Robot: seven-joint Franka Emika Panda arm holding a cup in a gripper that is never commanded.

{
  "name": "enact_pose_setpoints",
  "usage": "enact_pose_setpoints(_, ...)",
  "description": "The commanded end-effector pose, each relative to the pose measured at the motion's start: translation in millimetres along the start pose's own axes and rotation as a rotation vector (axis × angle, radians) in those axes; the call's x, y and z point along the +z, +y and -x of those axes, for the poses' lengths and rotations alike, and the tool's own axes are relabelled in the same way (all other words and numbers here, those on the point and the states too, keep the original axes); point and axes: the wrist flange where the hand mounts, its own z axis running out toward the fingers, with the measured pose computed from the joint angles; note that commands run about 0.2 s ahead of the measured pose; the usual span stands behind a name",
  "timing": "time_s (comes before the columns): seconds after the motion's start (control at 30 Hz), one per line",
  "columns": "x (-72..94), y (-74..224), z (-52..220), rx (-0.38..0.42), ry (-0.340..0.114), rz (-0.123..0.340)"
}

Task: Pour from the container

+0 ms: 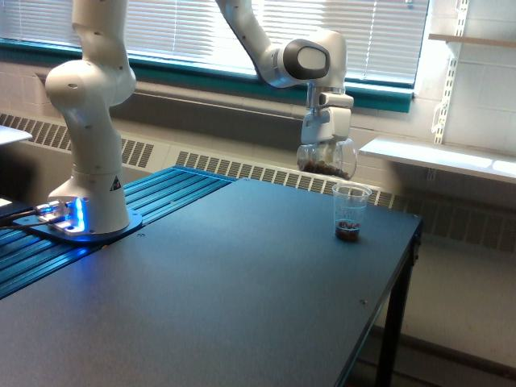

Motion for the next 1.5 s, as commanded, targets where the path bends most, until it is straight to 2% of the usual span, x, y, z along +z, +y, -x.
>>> enact_pose_setpoints(0.03, -3.5, -3, -1, -0.016, 0.004, 0.013)
enact_pose_setpoints(0.53, -7.0, -14, -5, -0.037, -0.006, 0.019)
enact_pose_setpoints(1.5, -10.8, -20, -11, -0.080, -0.040, 0.081)
